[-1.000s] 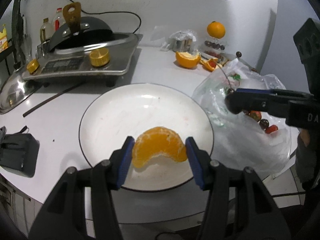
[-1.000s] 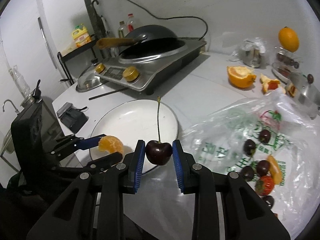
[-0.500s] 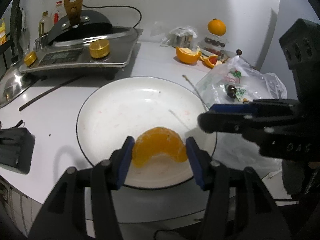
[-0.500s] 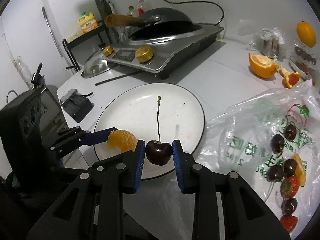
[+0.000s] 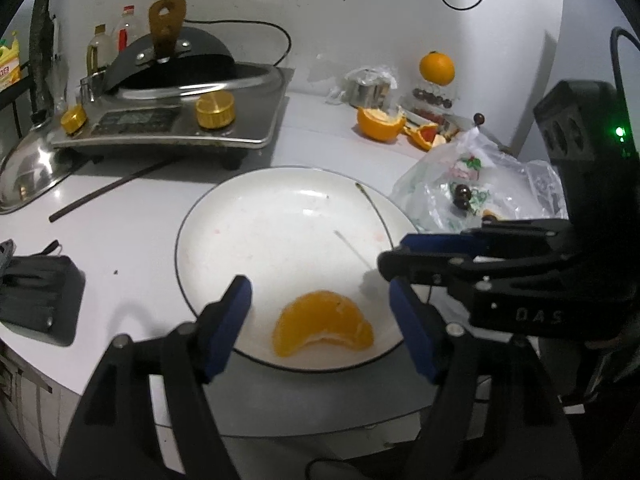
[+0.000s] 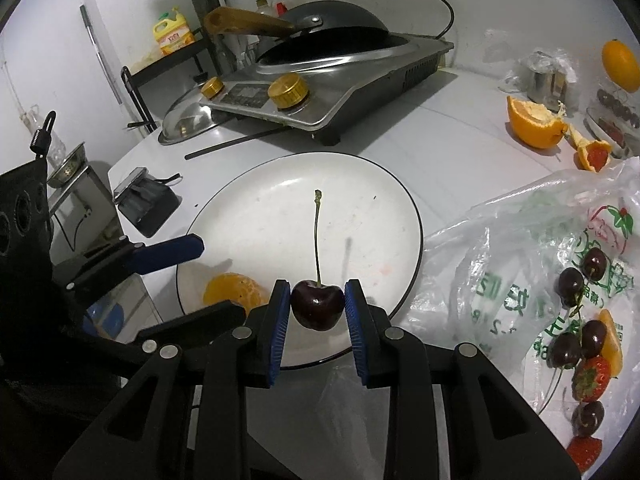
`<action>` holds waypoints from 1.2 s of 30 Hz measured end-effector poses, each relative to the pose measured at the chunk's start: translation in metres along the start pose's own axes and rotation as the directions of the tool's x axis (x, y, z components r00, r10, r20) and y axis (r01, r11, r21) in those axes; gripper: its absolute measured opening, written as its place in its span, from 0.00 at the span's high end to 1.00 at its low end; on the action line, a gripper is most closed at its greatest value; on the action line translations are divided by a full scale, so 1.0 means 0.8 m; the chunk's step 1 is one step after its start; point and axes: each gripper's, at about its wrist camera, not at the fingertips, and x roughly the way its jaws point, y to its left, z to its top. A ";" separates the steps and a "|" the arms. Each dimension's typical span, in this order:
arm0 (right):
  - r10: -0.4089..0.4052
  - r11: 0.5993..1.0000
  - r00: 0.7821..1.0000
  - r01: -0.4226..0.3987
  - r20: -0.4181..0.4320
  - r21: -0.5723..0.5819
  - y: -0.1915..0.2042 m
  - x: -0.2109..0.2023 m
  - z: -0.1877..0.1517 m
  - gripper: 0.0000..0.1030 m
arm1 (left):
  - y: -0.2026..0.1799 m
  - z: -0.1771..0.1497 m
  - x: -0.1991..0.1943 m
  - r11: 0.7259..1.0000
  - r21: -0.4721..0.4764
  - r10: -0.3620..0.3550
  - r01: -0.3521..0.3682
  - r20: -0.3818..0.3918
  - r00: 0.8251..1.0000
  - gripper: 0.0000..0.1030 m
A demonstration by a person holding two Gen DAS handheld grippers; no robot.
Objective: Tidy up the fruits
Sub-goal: 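Open the left gripper to release the orange segment onto the plate, then open the right gripper to drop the cherry onto the plate, then move both grippers back over the fruit on the bag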
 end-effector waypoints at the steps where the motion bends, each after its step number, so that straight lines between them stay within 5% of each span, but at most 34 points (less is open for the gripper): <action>1: 0.003 1.000 1.000 -0.003 -0.002 -0.001 0.000 0.000 -0.001 0.71 | 0.001 0.000 -0.001 1.000 0.002 0.006 -0.006 0.000 1.000 0.29; 36: -0.106 0.992 0.985 0.096 0.134 0.078 -0.062 -0.113 -0.043 0.67 | -0.095 0.014 -0.008 0.995 0.102 -0.010 0.011 -0.002 1.000 0.29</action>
